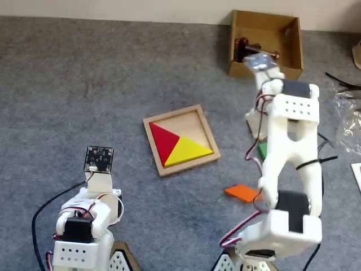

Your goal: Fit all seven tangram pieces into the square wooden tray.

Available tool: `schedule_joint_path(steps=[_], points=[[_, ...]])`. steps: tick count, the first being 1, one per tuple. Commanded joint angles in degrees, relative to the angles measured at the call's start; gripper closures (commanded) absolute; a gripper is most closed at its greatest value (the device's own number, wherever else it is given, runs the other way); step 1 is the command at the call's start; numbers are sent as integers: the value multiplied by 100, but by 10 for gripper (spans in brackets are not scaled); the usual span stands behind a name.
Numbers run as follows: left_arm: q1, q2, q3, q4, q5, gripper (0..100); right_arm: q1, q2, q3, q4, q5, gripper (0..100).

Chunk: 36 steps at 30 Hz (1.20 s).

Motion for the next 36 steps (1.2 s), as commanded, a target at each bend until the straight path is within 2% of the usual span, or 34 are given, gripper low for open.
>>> schedule_joint_path(steps=[1, 6, 17, 22, 27, 36], points=[[92, -40, 110, -18, 35, 995, 242, 295, -330, -259, -316, 691], [92, -40, 110, -18, 35, 995, 251, 796, -347, -233, -325, 691], [92, -40, 110, -18, 35, 995, 163, 848, -312, -233, -396, 691], [92, -40, 110, -18, 35, 995, 101, 857, -321, -286, -1512, 691], [92, -40, 110, -18, 35, 995, -303, 884, -312, -356, -2708, 691], [92, -40, 110, -18, 35, 995, -277, 875, 259, -1086, -2752, 691]])
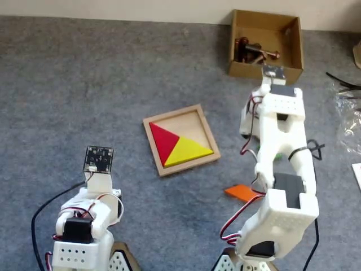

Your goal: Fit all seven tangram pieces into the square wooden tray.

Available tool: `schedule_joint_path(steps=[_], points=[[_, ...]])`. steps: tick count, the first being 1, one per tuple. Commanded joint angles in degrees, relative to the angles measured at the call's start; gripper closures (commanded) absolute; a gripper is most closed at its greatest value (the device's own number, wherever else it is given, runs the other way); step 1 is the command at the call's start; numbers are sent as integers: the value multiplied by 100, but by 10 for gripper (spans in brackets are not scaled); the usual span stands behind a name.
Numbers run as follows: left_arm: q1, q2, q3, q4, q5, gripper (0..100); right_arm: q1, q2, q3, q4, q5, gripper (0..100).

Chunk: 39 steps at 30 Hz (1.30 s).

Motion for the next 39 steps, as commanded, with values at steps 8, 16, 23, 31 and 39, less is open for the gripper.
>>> schedule_joint_path(steps=[8, 16, 23, 31, 39], points=[[92, -40, 110, -18, 35, 995, -145, -57, 13, -593, -44, 691], [92, -40, 110, -18, 35, 995, -198, -92, 611, -541, 70, 691], [92, -40, 110, -18, 35, 995, -189, -119, 734, -154, 1204, 690], [92, -40, 110, -18, 35, 995, -207, -1481, 1165, -180, 1776, 689], [92, -40, 110, -18, 35, 995, -189, -2774, 2651, -716, 2787, 689]])
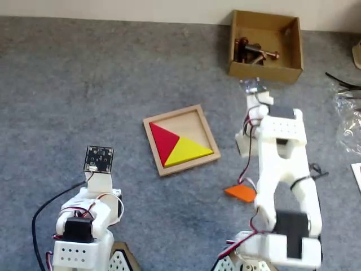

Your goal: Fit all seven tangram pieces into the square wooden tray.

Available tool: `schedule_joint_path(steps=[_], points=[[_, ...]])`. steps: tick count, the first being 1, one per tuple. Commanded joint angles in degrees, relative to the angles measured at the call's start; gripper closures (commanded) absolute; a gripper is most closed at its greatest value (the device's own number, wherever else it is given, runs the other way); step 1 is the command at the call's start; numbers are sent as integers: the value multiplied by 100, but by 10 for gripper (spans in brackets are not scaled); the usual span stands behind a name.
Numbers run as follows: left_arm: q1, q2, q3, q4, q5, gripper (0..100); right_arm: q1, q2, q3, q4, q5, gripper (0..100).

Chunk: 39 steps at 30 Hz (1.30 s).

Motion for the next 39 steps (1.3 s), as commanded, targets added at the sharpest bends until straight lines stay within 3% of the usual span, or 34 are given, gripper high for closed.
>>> schedule_joint_path(steps=[1, 22, 39], points=[[92, -40, 110, -18, 35, 995, -57, -637, 462, -382, 510, 689], [92, -40, 110, -18, 35, 995, -22, -2703, 2659, -734, 3262, 690], [92, -40, 110, -18, 35, 995, -22, -3530, 3345, -734, 3420, 690]])
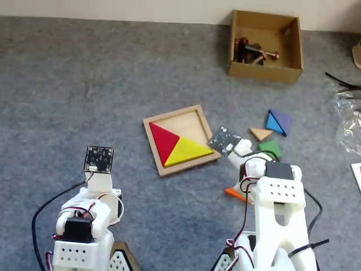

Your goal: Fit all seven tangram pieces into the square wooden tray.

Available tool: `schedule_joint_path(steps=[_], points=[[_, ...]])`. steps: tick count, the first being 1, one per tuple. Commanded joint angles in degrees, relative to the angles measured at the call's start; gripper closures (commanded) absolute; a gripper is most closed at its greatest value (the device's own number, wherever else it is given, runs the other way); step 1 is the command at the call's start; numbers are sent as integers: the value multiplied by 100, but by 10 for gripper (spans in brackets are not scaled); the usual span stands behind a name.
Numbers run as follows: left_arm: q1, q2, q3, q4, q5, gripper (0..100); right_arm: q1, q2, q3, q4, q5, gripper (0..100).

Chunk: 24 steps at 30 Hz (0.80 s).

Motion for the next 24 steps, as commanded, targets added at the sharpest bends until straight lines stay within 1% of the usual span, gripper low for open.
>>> schedule_joint_path(steps=[1, 3, 7, 12, 15, 20, 22, 24], points=[[92, -40, 110, -18, 35, 995, -4, -154, -48, -57, 44, 690], [92, -40, 110, -18, 35, 995, -4, -145, -57, -48, 35, 690], [92, -40, 110, -18, 35, 995, -4, -145, -75, -48, -404, 690], [92, -40, 110, -18, 35, 995, -48, -145, -75, 92, -404, 691], [92, -40, 110, -18, 35, 995, -48, -136, -66, 110, -79, 691], [92, -40, 110, -18, 35, 995, -57, -136, -75, 233, 26, 691], [92, -40, 110, -18, 35, 995, -154, -136, -75, 330, 255, 691], [92, -40, 110, -18, 35, 995, -251, -101, -75, 673, 563, 692]])
